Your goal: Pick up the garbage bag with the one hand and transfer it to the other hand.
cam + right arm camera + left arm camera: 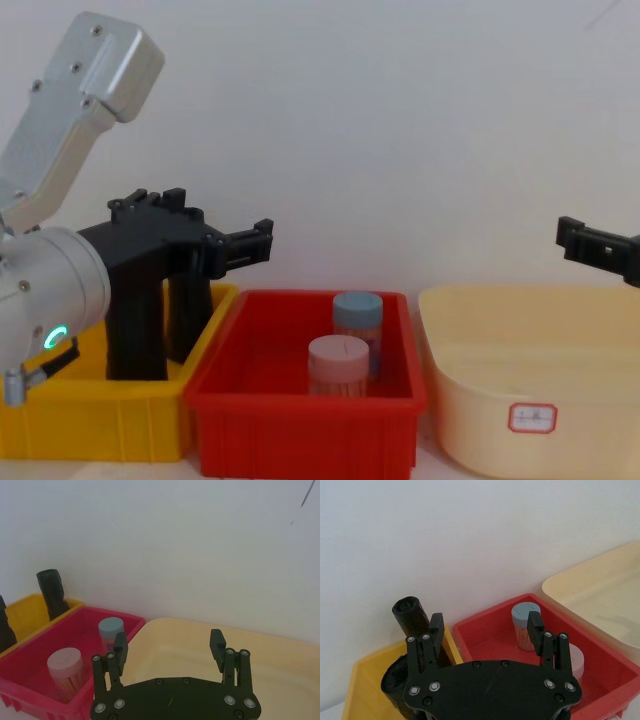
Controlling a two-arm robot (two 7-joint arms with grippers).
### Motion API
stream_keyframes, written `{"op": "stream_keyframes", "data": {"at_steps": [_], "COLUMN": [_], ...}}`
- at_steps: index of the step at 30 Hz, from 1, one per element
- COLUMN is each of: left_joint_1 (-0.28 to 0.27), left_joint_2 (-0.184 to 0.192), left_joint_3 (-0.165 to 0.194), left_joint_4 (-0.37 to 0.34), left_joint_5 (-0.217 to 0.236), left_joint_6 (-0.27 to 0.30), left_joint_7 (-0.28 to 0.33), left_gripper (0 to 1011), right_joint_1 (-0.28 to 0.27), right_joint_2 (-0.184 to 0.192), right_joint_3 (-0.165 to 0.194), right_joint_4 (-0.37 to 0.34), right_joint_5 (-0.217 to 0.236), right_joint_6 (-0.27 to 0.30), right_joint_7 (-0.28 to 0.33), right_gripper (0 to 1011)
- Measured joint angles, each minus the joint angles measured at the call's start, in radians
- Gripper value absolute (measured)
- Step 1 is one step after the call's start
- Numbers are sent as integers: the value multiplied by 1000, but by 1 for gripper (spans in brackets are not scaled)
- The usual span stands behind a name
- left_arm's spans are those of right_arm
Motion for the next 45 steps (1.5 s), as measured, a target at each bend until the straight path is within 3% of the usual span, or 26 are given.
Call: {"op": "stream_keyframes", "data": {"at_steps": [35,45], "left_joint_1": [0,-3], "left_joint_2": [0,7], "left_joint_3": [0,-25], "left_joint_4": [0,-61], "left_joint_5": [0,-35], "left_joint_6": [0,63], "left_joint_7": [0,-25], "left_gripper": [1001,1001], "right_joint_1": [0,36], "right_joint_2": [0,1], "right_joint_3": [0,-9], "right_joint_4": [0,7], "right_joint_5": [0,23], "right_joint_6": [0,38], "right_joint_7": [1,50], "right_gripper": [1001,1001]}}
